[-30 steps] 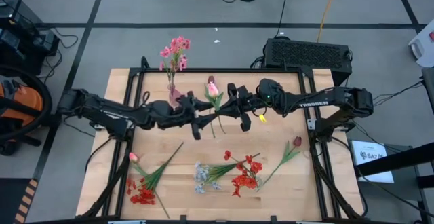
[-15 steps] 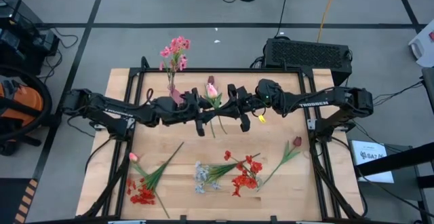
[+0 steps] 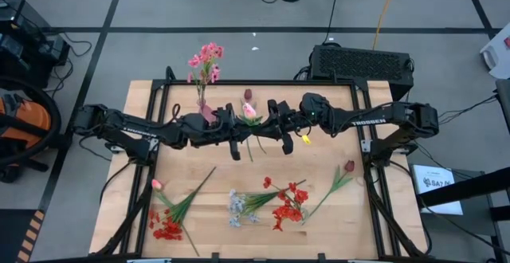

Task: Sort flowers into vase by color
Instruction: Put the right pink tulip flower into the pink vase

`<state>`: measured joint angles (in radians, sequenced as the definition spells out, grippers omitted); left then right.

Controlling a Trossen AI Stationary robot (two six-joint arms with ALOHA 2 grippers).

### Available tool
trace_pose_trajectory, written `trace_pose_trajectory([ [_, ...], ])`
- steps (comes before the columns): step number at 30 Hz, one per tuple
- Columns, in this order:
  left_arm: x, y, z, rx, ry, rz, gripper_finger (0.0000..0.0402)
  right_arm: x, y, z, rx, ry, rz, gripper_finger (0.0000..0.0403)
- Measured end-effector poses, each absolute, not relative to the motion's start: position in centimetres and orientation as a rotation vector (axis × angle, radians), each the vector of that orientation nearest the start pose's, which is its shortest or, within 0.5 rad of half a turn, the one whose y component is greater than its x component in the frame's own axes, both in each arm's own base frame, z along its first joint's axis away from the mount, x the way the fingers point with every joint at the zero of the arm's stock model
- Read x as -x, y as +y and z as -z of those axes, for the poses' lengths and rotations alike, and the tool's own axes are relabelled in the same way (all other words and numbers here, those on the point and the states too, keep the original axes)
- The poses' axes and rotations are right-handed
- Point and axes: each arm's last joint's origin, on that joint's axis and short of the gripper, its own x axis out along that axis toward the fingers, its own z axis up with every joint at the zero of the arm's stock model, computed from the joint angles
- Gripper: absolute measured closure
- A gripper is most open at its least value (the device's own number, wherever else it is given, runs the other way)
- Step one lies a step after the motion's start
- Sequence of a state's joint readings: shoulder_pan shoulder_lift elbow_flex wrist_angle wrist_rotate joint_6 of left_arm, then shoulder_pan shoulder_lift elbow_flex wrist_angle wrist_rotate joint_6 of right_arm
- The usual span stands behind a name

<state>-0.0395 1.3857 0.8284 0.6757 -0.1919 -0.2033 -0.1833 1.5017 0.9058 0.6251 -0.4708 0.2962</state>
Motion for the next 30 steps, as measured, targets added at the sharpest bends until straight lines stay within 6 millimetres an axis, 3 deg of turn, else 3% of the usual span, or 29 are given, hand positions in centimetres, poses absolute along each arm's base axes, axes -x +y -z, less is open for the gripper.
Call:
trace_pose_trajectory([
  [7,-30.6,-0.5,-29.6,0.218,-0.142,-0.186,0.039,-32.5,-5.8,-27.7,-0.332,0.081,-0.25,0.0303],
  [12,-29.4,-0.2,-30.7,0.226,-0.155,-0.301,0.0391,-30.6,-7.6,-28.6,-0.37,0.139,-0.17,0.0253],
  [21,-22.3,-0.9,-34.1,0.215,-0.042,-0.471,0.0392,-25.0,-9.3,-29.6,-0.405,0.374,-0.01,0.0225],
  [30,-15.9,0.0,-34.8,0.13,0.043,-0.806,0.0392,-24.3,-9.6,-29.8,-0.377,0.388,0.118,0.0242],
])
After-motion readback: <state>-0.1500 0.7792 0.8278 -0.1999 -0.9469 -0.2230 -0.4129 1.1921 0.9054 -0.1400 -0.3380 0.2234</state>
